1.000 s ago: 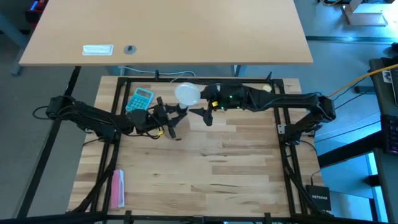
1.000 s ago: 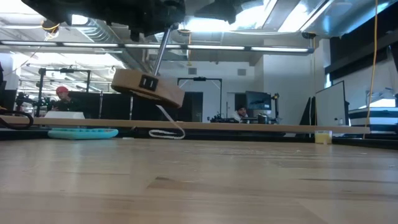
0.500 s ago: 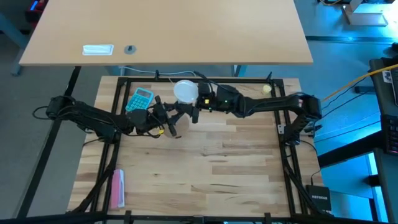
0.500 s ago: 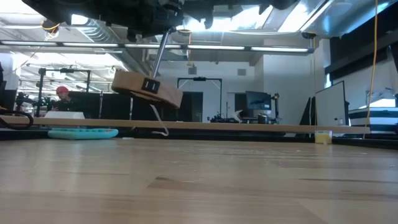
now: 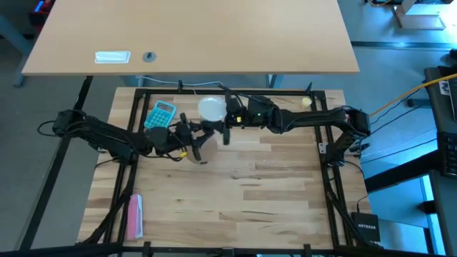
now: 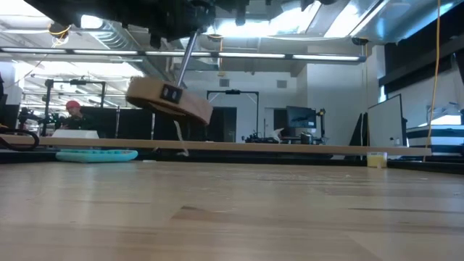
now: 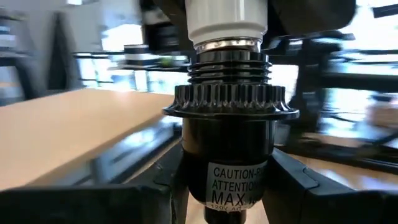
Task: Screw lightbulb
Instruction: Remove the light bulb from the lamp
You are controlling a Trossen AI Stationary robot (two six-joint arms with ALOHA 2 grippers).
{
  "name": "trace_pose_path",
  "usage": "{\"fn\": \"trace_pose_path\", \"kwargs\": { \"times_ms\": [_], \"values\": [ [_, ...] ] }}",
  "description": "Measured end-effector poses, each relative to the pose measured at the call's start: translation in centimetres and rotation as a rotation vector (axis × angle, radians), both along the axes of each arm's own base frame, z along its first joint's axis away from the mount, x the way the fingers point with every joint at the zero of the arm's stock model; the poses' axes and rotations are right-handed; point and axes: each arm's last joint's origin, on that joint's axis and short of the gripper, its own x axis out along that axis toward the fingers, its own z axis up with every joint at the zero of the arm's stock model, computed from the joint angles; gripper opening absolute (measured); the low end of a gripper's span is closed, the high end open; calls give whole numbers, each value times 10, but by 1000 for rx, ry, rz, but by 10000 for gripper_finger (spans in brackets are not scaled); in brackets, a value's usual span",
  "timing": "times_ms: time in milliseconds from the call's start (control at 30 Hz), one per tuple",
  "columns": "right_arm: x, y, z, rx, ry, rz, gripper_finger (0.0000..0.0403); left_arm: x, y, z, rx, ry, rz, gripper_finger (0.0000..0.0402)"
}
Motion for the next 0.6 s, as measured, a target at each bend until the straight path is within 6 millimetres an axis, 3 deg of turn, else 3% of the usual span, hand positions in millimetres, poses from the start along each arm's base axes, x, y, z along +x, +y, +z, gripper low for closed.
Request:
{"fn": "trace_pose_path", "kwargs": {
  "times_ms": [267,333,433,600],
  "values": [
    [-5,21,14,-71,-48,629,151,-1,-19,4,-88,-36,-662,134],
    [-5,27,15,-106,-67,692,151,-2,-22,6,-110,-51,-754,134],
    [-4,33,15,-151,-83,668,151,-2,-21,8,-114,-61,-755,134],
    [-12,28,19,-104,-14,607,151,-1,-18,5,-71,-41,-630,134]
  ]
}}
